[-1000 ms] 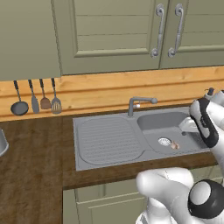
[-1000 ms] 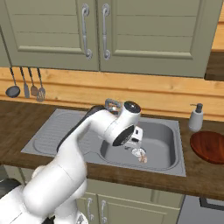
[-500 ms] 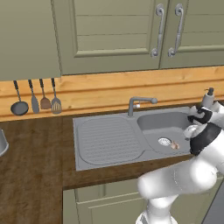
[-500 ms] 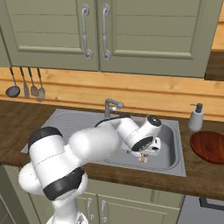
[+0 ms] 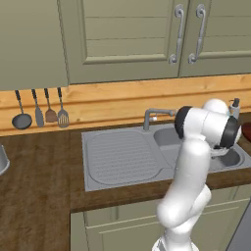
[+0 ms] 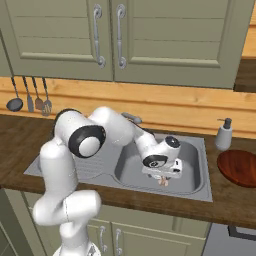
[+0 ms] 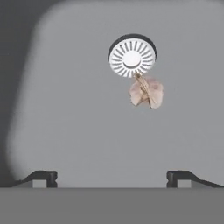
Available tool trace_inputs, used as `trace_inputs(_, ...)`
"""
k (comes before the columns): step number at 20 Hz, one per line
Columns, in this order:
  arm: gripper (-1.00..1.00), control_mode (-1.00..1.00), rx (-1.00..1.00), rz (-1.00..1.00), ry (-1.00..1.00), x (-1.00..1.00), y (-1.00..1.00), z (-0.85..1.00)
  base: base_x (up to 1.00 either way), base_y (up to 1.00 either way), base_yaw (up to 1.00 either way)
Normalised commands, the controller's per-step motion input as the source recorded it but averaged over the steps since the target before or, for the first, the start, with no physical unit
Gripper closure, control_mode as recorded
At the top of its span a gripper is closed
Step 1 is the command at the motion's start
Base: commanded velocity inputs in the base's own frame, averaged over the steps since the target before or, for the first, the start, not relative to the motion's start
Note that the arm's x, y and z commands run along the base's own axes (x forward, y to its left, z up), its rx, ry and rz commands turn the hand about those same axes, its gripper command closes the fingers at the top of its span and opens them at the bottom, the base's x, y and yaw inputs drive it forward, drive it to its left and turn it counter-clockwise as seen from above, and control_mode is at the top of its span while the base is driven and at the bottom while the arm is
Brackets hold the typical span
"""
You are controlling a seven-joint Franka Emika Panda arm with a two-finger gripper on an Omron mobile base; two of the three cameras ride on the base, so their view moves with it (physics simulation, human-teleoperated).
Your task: Pick the garlic from the sink and place it in the bowl. Then pick the bowl and place it in the microwave. Then close the microwave door and press the start button.
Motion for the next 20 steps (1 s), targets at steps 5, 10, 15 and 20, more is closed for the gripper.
trace_inputs(5, -1.00, -1.00, 0.00, 0.03, 0.00, 0.32, -0.08, -0.62, 0.00, 0.00, 0.00)
trace_inputs(10, -1.00, -1.00, 0.00, 0.02, 0.00, 0.56, -0.40, -0.06, 0.00, 0.00, 0.00)
trace_inputs(15, -1.00, -1.00, 0.00, 0.00, 0.01, 0.65, -0.12, -0.29, 0.00, 0.00, 0.00)
trace_inputs(20, -1.00, -1.00, 0.00, 0.00, 0.03, 0.40, 0.17, -0.65, 0.00, 0.00, 0.00)
